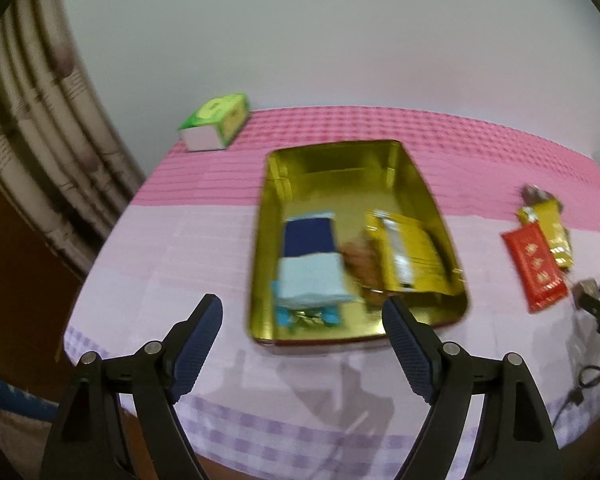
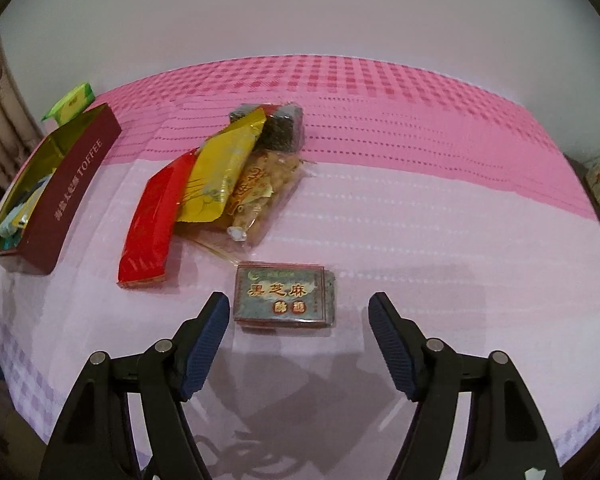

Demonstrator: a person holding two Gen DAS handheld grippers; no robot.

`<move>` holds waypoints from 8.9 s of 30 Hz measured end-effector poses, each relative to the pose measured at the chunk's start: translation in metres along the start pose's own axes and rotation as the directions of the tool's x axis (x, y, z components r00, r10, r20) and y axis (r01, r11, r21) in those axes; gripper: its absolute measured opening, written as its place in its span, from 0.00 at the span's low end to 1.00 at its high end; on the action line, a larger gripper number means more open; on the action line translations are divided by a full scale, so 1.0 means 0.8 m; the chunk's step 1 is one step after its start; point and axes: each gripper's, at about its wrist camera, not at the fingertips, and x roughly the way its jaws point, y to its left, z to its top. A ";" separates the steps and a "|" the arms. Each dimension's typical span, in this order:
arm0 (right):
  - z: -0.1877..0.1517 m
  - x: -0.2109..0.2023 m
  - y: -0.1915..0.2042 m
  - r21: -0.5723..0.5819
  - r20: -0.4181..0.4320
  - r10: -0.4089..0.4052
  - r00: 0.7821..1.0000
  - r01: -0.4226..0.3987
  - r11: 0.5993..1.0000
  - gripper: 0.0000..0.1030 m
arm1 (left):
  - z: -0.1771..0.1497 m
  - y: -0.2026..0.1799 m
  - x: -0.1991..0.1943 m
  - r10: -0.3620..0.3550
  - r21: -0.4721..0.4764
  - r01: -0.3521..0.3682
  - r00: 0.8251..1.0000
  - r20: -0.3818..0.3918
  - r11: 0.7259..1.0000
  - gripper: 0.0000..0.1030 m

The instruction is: Organize snacks

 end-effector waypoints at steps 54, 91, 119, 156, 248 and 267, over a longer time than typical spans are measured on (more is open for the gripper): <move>0.019 0.022 -0.111 0.074 0.110 -0.140 0.984 0.132 0.988 0.44 | 0.025 -0.269 0.109 -0.292 -0.007 0.295 0.942 -0.164 0.955 0.81; 0.019 0.022 -0.110 0.077 0.108 -0.139 0.984 0.131 0.988 0.45 | 0.005 -0.273 0.097 -0.208 0.050 0.222 0.958 -0.198 0.974 0.49; 0.018 0.021 -0.111 0.081 0.107 -0.141 0.984 0.133 0.988 0.47 | 0.028 -0.233 0.031 -0.237 0.152 0.250 0.966 -0.099 0.956 0.47; 0.019 0.023 -0.111 0.085 0.104 -0.146 0.984 0.138 0.987 0.49 | 0.043 -0.015 0.109 -0.096 0.130 0.117 0.982 -0.162 0.985 0.47; 0.075 0.008 0.349 -0.368 -0.026 0.248 0.969 -0.239 0.898 0.46 | -0.013 0.154 0.039 0.067 -0.213 -0.071 0.997 -0.023 0.974 0.81; 0.102 -0.028 0.237 -0.230 0.116 0.153 0.981 -0.123 0.965 0.54 | -0.012 0.152 0.038 0.085 -0.181 -0.085 0.996 -0.012 0.980 0.82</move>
